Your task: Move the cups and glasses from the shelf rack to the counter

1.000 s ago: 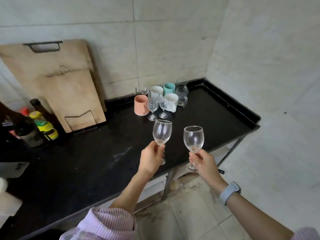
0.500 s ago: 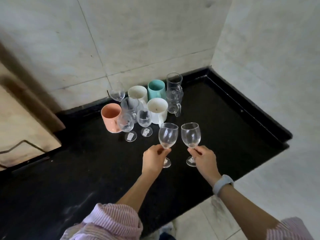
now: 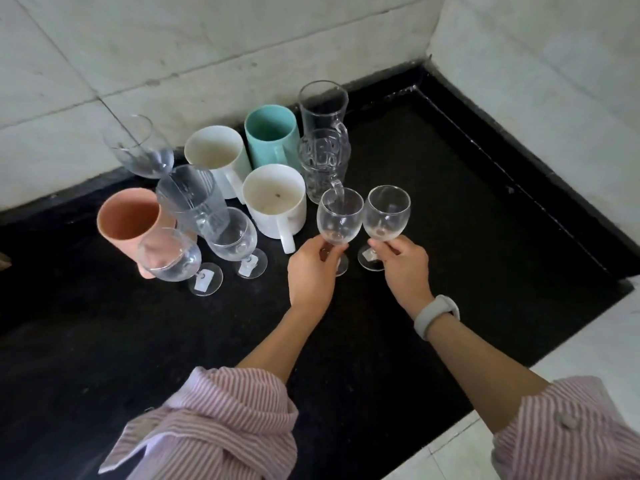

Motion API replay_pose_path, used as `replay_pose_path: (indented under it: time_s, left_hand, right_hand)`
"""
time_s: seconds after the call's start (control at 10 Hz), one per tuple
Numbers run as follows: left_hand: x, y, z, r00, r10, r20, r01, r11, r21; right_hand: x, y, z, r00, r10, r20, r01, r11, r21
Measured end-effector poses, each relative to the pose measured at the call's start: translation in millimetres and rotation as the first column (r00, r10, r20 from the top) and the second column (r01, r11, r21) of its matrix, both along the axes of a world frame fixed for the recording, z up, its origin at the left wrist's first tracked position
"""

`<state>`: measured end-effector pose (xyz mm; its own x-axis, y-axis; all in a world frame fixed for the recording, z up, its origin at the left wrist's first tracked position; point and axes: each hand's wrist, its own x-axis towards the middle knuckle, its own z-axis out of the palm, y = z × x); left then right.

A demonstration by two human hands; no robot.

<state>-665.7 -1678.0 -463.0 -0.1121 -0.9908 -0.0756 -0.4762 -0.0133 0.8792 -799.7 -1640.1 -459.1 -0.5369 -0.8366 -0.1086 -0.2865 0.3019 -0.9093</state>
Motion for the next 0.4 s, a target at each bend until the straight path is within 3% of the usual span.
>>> replay_pose_path:
  time_s: [0.4]
  left_hand:
    - [-14, -21, -14, 0.996, 0.004, -0.092, -0.005, 1.0, -0.012]
  right_hand:
    - [-1, -15, -13, 0.998, -0.055, 0.018, 0.055, 0.998, -0.026]
